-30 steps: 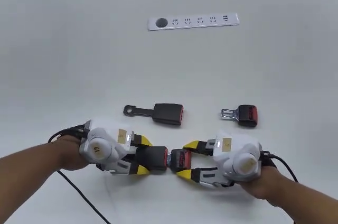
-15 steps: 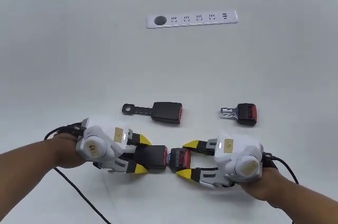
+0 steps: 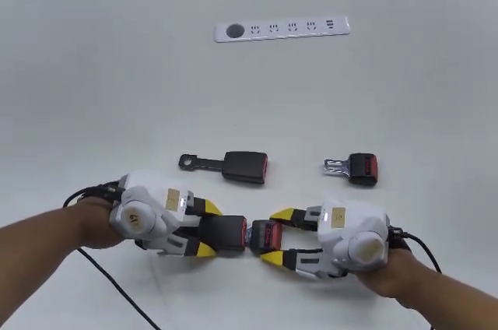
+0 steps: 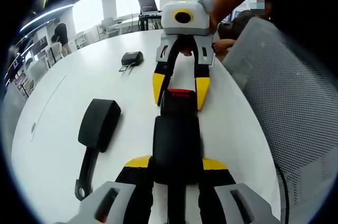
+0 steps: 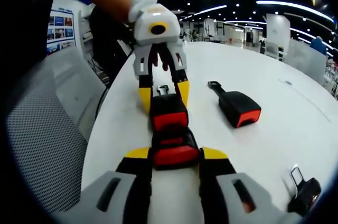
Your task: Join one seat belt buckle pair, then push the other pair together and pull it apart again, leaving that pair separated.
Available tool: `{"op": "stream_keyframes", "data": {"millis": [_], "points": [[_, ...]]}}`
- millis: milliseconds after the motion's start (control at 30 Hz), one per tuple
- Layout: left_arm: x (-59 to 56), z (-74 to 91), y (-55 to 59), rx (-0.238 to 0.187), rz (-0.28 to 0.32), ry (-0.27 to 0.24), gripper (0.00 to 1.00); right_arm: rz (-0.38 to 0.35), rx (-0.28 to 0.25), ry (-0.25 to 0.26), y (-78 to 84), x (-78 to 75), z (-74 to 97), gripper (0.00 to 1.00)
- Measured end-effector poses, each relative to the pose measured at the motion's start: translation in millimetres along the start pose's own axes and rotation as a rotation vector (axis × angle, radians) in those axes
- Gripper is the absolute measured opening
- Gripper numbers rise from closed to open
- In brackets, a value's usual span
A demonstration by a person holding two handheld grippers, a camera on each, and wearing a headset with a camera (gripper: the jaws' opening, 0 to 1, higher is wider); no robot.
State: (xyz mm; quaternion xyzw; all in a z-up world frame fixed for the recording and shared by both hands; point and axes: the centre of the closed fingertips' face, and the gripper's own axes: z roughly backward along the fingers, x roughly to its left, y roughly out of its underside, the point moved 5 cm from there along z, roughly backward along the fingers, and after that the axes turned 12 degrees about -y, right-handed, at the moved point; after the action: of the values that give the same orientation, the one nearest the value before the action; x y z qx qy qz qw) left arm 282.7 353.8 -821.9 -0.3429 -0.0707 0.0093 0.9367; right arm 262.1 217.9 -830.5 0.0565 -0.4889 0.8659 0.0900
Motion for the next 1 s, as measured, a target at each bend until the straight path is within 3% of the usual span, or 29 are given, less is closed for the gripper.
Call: {"op": "stream_keyframes", "data": {"millis": [733,933,1000], "points": [[0.0,-0.8,-0.5,0.002,0.006,0.002,0.34,-0.003,0.004,0.017,0.8,0.7,0.5,0.35],[-2.2,-1.3,-4.0,0.035,0.018,-0.014,0.34,0.000,0.033,0.013,-1.7,1.9,0.1,0.37],[-4.8,-0.1,-4.6,0.058,0.055,-0.012,0.36,0.011,0.065,0.021,-3.0,1.8,1.5,0.38]]}}
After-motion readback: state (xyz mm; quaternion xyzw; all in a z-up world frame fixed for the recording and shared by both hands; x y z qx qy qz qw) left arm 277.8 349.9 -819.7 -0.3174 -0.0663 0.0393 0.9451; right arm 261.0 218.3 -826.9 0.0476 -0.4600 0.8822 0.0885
